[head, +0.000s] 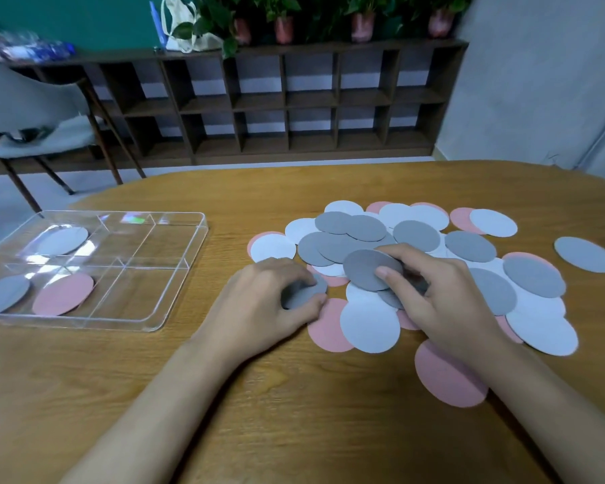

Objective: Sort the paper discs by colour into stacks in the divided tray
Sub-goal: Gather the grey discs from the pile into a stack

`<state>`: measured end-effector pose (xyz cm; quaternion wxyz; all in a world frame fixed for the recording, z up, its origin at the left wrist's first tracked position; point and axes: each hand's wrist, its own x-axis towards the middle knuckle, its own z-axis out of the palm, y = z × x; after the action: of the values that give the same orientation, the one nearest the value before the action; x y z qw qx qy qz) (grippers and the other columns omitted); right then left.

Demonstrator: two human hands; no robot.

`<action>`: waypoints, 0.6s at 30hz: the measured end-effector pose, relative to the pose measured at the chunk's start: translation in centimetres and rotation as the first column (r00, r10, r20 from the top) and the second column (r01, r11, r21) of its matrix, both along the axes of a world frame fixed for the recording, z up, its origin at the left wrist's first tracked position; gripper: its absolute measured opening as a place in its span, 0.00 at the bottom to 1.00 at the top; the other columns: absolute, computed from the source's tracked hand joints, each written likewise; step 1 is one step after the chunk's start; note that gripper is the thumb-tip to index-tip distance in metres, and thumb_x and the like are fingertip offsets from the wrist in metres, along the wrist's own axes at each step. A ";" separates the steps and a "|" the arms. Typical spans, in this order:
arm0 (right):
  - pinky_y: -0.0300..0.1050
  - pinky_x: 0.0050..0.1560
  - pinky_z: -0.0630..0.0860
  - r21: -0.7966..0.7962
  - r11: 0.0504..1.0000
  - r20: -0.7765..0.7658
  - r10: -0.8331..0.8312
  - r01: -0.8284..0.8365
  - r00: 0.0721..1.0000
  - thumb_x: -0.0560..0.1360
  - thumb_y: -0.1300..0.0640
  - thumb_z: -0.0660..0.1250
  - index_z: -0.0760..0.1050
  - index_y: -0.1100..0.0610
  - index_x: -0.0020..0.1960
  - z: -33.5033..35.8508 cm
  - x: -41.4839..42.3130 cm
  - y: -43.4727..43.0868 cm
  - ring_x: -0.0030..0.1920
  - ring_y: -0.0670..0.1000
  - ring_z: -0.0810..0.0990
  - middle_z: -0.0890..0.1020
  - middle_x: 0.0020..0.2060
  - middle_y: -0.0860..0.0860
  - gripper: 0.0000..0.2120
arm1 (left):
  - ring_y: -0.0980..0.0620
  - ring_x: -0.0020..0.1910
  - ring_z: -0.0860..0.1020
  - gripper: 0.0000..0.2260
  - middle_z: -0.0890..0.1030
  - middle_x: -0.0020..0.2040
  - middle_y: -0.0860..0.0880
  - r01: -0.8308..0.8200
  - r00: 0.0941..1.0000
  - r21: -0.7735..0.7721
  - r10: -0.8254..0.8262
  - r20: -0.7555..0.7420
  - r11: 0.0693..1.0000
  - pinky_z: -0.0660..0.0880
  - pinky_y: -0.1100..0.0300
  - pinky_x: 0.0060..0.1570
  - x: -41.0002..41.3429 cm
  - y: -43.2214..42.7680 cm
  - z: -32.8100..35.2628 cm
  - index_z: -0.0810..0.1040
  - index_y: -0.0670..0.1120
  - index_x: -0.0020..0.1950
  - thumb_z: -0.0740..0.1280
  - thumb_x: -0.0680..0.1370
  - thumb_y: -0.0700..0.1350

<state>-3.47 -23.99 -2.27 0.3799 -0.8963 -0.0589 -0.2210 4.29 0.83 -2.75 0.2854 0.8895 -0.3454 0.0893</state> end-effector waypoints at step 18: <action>0.33 0.44 0.74 0.147 0.986 -0.125 0.102 -0.084 0.987 0.85 0.60 0.60 0.78 0.39 0.62 0.9 -0.5 1.3 0.46 0.43 0.86 0.85 0.44 0.41 0.18 | 0.55 0.34 0.80 0.03 0.82 0.39 0.58 -0.023 1.000 -0.438 0.029 0.008 0.898 0.73 0.65 0.37 -1.5 -2.3 0.5 0.86 0.47 0.47 0.76 0.77 0.46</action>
<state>-4.01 -22.67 -1.37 0.4552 -0.8761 -0.0597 -0.1469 2.81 -1.50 -2.22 0.4746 0.8064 -0.3066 0.1747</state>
